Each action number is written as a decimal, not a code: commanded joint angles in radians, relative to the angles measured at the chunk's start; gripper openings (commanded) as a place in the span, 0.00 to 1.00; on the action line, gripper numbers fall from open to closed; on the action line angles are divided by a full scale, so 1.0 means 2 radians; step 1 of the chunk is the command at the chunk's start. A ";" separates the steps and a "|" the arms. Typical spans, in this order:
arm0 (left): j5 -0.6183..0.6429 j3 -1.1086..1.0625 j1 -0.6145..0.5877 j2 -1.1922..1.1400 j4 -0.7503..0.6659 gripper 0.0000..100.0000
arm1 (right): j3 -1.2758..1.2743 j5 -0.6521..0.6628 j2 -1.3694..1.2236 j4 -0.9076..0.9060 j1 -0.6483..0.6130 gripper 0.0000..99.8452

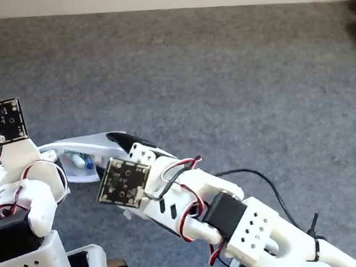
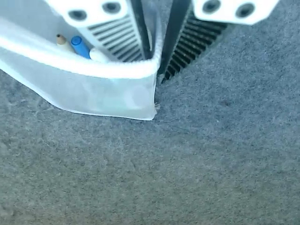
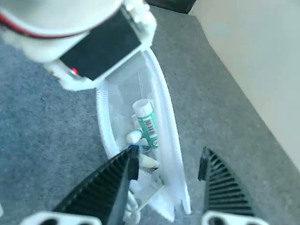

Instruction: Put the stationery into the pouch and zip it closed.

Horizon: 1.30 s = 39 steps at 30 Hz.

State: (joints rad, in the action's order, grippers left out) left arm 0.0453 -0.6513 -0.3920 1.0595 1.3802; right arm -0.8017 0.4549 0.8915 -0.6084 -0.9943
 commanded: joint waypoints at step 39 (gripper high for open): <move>0.003 -0.002 -0.008 -0.013 -0.006 0.01 | -0.168 -0.251 0.195 0.005 -0.043 0.20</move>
State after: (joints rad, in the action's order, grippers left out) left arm 0.0437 -0.6498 -0.3982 1.0595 1.3786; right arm -1.1285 -0.0361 1.2689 -0.6912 -1.0602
